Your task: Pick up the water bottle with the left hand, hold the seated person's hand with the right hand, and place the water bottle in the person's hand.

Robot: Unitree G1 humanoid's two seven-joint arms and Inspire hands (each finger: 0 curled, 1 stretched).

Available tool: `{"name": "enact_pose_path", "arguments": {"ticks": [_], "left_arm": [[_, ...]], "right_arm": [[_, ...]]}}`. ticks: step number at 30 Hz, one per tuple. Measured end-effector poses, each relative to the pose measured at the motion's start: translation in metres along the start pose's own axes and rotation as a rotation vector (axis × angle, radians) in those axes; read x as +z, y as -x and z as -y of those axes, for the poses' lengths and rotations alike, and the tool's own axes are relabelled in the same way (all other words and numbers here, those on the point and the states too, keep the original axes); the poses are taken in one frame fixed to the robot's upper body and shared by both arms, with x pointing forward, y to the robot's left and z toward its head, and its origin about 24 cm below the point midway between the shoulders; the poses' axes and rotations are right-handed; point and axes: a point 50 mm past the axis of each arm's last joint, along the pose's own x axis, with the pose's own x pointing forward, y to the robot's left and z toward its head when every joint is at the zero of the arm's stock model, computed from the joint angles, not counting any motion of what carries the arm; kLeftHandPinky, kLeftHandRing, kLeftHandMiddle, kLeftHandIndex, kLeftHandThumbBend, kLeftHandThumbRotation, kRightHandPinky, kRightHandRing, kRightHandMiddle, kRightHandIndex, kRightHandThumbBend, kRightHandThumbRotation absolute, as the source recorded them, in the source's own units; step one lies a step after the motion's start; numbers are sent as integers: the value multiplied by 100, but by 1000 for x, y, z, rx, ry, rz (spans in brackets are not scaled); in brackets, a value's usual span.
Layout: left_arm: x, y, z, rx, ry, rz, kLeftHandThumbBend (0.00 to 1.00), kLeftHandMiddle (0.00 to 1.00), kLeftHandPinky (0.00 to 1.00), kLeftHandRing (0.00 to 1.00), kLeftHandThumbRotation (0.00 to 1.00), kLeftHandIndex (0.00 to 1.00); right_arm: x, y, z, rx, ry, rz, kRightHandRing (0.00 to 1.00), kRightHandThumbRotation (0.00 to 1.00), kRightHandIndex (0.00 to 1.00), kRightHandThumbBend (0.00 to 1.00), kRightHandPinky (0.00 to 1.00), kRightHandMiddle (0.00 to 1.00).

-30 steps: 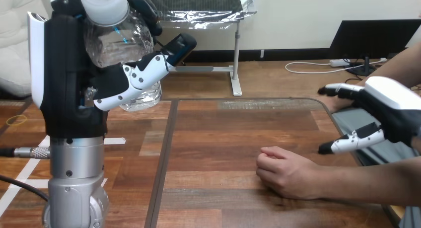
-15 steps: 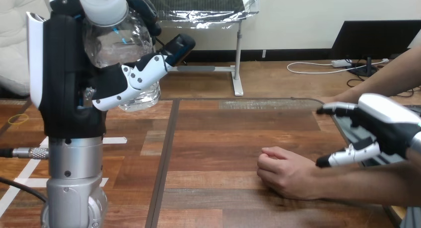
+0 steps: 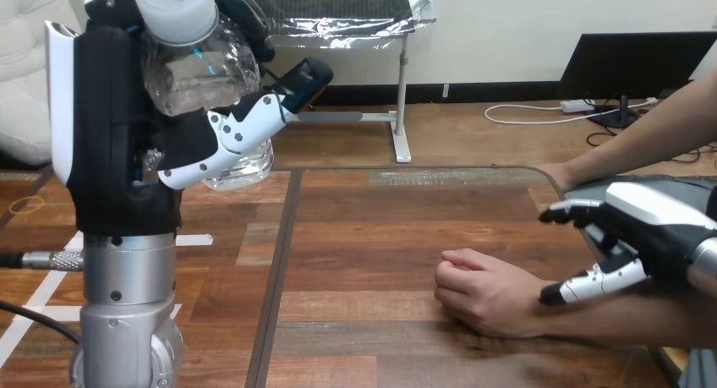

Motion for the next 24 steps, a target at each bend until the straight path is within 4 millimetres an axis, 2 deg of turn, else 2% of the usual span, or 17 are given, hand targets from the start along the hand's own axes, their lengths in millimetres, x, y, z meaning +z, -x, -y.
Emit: {"name": "enact_pose_path", "arguments": {"ticks": [7, 24], "left_arm": [[0, 0, 0, 0, 0, -1, 70, 33, 19, 26, 0, 36], [0, 0, -1, 3, 5, -2, 71, 33, 19, 26, 0, 37]], "right_arm": [[-1, 0, -1, 28, -11, -14, 86, 49, 87, 100, 65, 89], [-1, 0, 0, 84, -59, -44, 85, 55, 88, 100, 64, 89]]}}
